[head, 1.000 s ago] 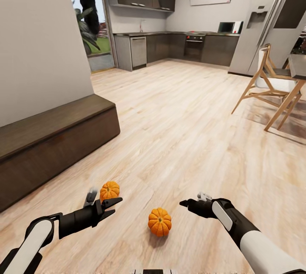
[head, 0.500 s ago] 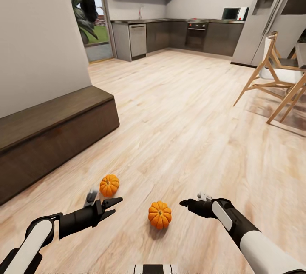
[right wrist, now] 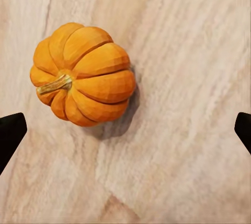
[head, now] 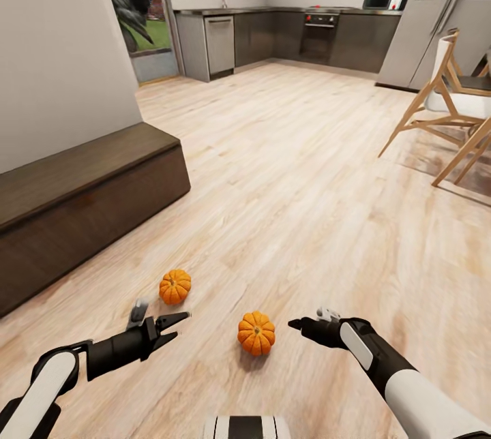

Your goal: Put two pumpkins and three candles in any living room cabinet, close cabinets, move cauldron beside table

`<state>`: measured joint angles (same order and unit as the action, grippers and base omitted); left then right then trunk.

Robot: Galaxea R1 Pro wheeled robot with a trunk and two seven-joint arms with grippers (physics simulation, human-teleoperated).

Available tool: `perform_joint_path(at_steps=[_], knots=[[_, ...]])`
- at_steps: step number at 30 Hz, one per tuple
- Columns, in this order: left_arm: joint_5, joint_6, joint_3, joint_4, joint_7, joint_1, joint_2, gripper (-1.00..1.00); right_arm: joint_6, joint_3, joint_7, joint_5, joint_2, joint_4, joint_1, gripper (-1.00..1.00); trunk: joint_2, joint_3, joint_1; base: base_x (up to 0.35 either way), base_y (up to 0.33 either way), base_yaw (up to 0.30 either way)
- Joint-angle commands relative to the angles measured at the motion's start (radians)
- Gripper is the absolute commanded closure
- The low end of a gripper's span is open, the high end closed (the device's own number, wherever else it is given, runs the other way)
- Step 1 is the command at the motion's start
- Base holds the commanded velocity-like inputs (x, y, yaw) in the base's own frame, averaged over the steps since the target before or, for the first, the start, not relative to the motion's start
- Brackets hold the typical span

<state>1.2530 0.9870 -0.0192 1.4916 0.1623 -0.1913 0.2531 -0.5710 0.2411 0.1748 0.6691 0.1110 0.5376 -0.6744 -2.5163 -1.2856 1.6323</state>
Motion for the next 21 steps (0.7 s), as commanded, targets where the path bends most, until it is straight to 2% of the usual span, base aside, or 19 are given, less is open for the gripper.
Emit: perform_joint_path(at_steps=[1,6,11,13,14,16,21], knots=[[-0.009,0.004,-0.007,-0.002,0.01,0.0,0.001,-1.0,0.002,0.004,0.003,-0.001,0.001,0.0,-0.001,-1.0,-0.001,-0.005,0.0,0.0,0.0,0.0],[-0.005,0.004,-0.014,-0.006,0.011,0.001,0.029,-1.0,0.047,0.001,0.003,0.008,0.001,-0.002,-0.001,-1.0,-0.002,-0.024,0.002,0.0,0.0,0.0],[-0.004,0.004,-0.015,-0.007,0.011,0.001,0.036,-1.0,0.058,-0.002,0.011,0.014,0.001,-0.002,-0.001,-1.0,-0.003,-0.043,0.005,0.0,0.0,0.0],[-0.004,0.004,-0.015,-0.007,0.011,0.001,0.035,-1.0,0.064,-0.003,0.05,0.014,0.001,-0.003,-0.001,-1.0,-0.003,-0.051,0.006,0.0,0.0,0.0],[-0.004,0.004,-0.015,-0.007,0.011,0.001,0.035,-1.0,0.07,-0.003,0.099,0.014,0.001,-0.005,-0.001,-1.0,-0.004,-0.055,0.006,0.0,0.0,0.0],[-0.004,0.004,-0.015,-0.007,0.011,0.001,0.035,-1.0,0.073,-0.003,0.15,0.014,0.001,-0.01,-0.001,-1.0,-0.004,-0.063,0.007,0.0,0.0,0.0],[-0.004,0.004,-0.013,-0.007,0.011,0.001,0.035,-1.0,0.074,-0.003,0.188,0.012,0.001,-0.012,-0.001,-1.0,-0.005,-0.082,0.009,0.0,0.0,0.0]])
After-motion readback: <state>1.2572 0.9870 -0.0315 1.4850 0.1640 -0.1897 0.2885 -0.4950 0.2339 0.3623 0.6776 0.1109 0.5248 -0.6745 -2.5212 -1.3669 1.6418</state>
